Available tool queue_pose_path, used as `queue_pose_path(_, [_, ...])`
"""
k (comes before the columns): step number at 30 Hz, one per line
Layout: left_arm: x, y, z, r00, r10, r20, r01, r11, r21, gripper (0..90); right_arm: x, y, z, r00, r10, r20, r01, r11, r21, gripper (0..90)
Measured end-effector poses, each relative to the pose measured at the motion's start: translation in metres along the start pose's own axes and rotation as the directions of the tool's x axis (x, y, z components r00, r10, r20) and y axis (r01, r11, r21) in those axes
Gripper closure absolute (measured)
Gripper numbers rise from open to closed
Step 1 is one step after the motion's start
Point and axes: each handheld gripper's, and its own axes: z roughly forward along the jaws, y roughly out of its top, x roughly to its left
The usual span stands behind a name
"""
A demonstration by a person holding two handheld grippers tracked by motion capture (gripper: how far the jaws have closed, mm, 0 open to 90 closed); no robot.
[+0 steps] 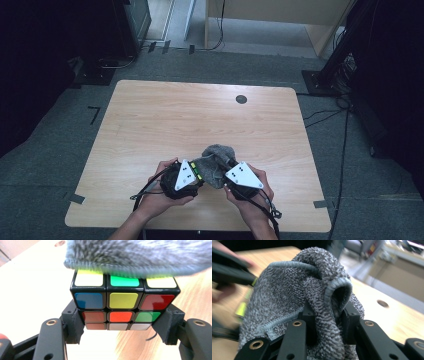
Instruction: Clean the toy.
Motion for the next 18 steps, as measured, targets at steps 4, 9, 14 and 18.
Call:
queue_pose_path(4, [-0.004, 0.002, -0.001, 0.9999, 0.014, 0.003, -0.014, 0.9998, -0.014, 34.7, 0.034, 0.008, 0.003, 0.9811, -0.18, -0.072, 0.178, 0.984, -0.027, 69.9])
queue_pose_path(9, [-0.002, 0.0, -0.002, 0.9999, 0.014, 0.009, -0.014, 0.9997, -0.021, 34.6, 0.012, -0.001, 0.009, 0.996, -0.089, 0.012, 0.089, 0.996, 0.02, 71.0])
queue_pose_path(14, [0.0, 0.0, -0.003, 0.9997, -0.002, 0.023, 0.003, 0.9995, -0.032, 34.6, -0.007, -0.003, -0.001, 0.9997, -0.014, 0.019, 0.014, 1.0, 0.0, 70.8])
queue_pose_path(18, [-0.004, 0.0, -0.004, 0.9993, 0.018, 0.032, -0.016, 0.9983, -0.056, 34.7, 0.02, 0.007, -0.002, 0.9923, -0.112, -0.053, 0.11, 0.993, -0.046, 70.6])
